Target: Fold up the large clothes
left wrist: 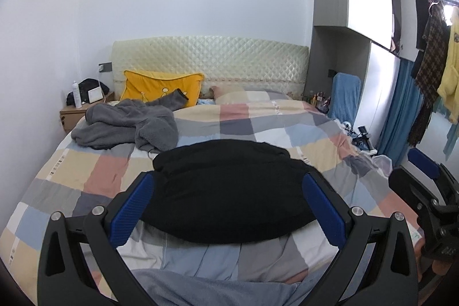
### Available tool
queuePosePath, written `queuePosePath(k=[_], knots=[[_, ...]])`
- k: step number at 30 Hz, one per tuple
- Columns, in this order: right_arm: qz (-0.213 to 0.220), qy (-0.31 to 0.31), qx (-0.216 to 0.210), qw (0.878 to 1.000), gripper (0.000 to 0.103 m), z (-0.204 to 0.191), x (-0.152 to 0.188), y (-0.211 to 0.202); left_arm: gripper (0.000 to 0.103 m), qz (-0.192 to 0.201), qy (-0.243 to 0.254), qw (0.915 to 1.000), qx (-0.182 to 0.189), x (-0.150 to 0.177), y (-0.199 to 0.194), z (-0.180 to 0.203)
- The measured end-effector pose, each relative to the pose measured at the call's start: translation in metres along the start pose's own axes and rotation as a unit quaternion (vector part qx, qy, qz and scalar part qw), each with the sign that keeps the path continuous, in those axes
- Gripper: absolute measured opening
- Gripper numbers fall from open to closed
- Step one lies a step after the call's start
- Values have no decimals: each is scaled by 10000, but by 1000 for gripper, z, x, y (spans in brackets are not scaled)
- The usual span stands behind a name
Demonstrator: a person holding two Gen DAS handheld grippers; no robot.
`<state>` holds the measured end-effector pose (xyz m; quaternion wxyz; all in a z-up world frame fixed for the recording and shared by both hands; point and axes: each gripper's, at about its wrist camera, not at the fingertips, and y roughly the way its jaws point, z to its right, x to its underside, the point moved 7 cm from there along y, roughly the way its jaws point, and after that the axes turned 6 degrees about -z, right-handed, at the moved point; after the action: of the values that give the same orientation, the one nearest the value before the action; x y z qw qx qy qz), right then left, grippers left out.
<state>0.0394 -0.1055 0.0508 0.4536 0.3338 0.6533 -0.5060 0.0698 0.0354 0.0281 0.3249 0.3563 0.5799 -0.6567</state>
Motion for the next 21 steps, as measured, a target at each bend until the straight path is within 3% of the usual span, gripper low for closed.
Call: queuePosePath(k=[10,21], knots=[[-404,97,44,9991,103,4,42,18,103,-264,-102,9996,-20,28,17,0],[-596,194,165,9979,103,20,59,33,103,-708,-187,9973,-27,52,49,-2]])
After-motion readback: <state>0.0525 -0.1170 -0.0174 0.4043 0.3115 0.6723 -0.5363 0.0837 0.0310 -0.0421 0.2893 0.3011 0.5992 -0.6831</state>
